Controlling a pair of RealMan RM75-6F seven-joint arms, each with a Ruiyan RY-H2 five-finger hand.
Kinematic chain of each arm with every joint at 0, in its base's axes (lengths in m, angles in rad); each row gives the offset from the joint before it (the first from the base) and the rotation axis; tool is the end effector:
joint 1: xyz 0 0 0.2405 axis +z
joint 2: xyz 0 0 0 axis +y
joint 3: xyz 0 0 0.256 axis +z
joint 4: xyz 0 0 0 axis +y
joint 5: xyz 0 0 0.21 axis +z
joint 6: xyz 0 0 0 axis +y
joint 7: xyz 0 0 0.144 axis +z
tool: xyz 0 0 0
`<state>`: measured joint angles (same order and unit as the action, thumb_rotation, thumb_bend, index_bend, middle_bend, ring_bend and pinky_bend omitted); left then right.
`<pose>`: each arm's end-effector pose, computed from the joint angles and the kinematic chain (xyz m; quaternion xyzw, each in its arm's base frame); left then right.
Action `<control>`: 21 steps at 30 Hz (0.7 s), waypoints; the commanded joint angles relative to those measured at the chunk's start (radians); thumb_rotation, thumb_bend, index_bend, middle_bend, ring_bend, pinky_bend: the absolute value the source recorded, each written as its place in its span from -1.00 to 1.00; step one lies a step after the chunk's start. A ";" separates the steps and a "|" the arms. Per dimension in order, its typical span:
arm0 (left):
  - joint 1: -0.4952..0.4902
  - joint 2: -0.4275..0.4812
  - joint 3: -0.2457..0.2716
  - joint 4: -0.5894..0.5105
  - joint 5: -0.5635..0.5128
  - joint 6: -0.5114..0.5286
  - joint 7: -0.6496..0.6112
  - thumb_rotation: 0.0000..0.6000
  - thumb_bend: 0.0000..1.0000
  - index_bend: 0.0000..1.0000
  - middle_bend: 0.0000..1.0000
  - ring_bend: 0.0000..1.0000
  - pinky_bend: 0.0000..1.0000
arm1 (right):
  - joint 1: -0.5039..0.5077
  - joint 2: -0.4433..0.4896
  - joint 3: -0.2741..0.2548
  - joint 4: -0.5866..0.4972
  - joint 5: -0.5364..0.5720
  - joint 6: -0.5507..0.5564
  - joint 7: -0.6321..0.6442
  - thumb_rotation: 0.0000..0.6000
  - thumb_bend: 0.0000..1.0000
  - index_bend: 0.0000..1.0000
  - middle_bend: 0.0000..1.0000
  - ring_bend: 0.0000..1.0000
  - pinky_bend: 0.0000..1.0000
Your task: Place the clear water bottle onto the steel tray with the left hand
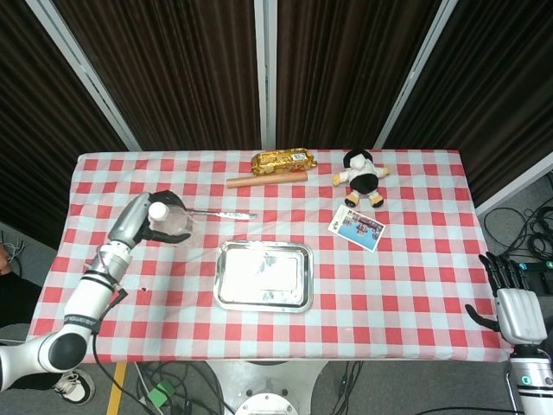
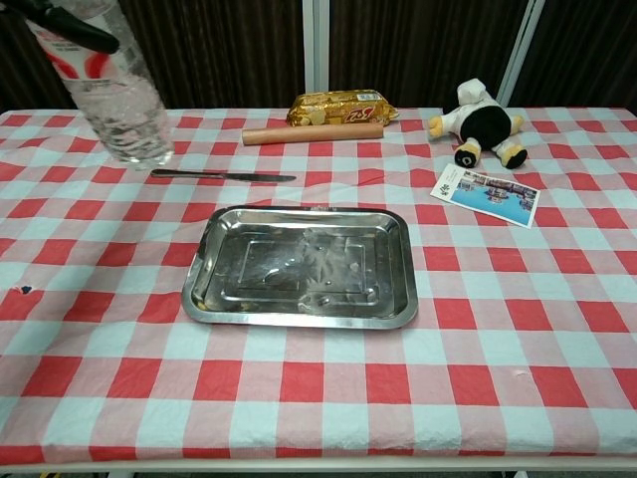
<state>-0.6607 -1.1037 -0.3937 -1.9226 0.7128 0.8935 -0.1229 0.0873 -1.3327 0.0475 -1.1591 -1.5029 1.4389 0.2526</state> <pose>-0.1410 0.3466 0.1137 -0.4987 -0.6437 -0.4759 0.3323 -0.3786 -0.1858 0.1313 0.5859 -0.4072 0.3794 0.5890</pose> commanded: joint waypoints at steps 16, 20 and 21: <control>-0.087 -0.156 0.044 -0.098 0.048 0.036 0.036 1.00 -0.57 0.23 0.32 -0.20 -0.27 | 0.000 -0.003 -0.001 0.001 0.000 0.001 -0.005 1.00 -0.70 -0.86 -0.90 -1.00 -1.00; -0.110 -0.243 0.082 -0.071 0.048 0.047 0.062 1.00 -0.57 0.23 0.32 -0.20 -0.27 | 0.002 -0.001 0.000 -0.001 0.003 -0.006 -0.002 1.00 -0.71 -0.86 -0.90 -1.00 -1.00; -0.115 -0.270 0.094 -0.059 0.051 0.052 0.071 1.00 -0.57 0.23 0.32 -0.20 -0.27 | 0.003 -0.001 0.000 -0.002 0.003 -0.008 -0.004 1.00 -0.70 -0.86 -0.90 -1.00 -1.00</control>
<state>-0.7568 -1.3247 -0.3281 -2.0054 0.7614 0.9340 -0.0738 0.0897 -1.3340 0.0472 -1.1607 -1.5002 1.4308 0.2489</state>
